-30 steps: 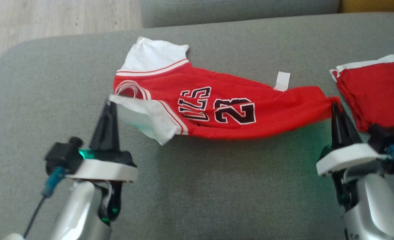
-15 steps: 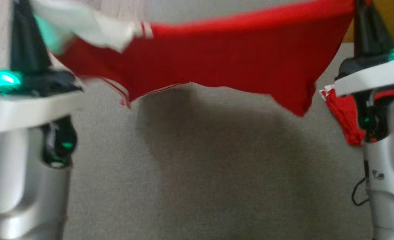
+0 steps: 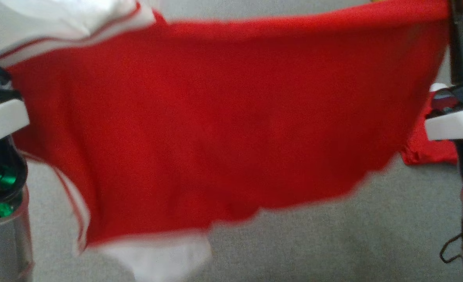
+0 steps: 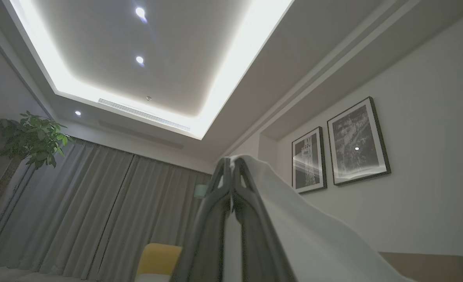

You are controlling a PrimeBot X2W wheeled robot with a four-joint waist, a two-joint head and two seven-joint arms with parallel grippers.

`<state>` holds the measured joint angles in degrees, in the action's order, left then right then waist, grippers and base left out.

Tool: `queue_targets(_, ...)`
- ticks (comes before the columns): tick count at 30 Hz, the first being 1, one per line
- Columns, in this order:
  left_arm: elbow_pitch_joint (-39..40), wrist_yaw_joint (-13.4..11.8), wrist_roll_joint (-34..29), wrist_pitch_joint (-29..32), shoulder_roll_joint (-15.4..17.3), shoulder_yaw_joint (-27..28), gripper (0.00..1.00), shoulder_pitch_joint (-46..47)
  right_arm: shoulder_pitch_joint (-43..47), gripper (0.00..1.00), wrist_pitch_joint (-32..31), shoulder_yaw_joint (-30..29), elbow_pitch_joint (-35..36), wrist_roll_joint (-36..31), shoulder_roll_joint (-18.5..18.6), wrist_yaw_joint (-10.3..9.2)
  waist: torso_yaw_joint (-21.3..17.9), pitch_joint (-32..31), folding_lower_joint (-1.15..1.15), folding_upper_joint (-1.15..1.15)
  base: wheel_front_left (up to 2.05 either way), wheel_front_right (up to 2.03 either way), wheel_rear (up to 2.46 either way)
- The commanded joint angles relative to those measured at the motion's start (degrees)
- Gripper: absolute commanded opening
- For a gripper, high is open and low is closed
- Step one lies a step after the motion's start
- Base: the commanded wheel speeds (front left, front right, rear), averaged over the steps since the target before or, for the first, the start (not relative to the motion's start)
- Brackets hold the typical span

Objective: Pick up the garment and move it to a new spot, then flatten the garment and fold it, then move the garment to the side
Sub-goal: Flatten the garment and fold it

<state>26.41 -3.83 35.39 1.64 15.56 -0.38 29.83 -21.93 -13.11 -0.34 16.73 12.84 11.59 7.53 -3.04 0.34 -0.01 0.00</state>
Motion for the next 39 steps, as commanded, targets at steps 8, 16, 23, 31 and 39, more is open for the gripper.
queue_targets(8, -13.92, 3.68, 0.64, 3.73, 4.43, -2.03, 0.00, 15.26, -12.73, 0.00, -3.08, 0.99, -5.77, 4.76, 1.46, -0.04, 0.43, 12.44, 0.01, 0.00, 0.00, 0.00, 0.00)
queue_targets(16, -42.23, 6.81, -5.68, -5.28, 4.86, -4.54, 0.00, 42.07, -42.43, 0.00, 4.45, 5.78, -35.10, 2.72, 3.07, -0.04, 2.36, 20.65, 0.01, 0.00, 0.00, 0.00, 0.00)
queue_targets(23, -58.43, 9.03, -8.27, -13.68, 3.16, -6.97, 0.00, 55.07, -56.55, 0.00, 15.40, 5.95, -54.09, -1.46, 1.37, -0.04, 3.85, 21.45, 0.01, 0.00, 0.00, 0.00, 0.00)
queue_targets(31, -66.75, 10.94, -9.42, -16.35, -0.03, -12.55, 0.00, 48.50, -50.84, 0.00, 22.32, 7.92, -68.88, 3.28, -0.28, -0.04, 6.25, 19.54, 0.01, 0.00, 0.00, 0.00, 0.00)
queue_targets(39, -63.37, 11.24, -14.79, -16.62, 0.88, -19.59, 0.00, 25.73, -36.86, 0.00, 22.21, 18.33, -76.11, 5.99, 3.77, -0.04, 8.18, 15.17, 0.01, 0.00, 0.00, 0.00, 0.00)
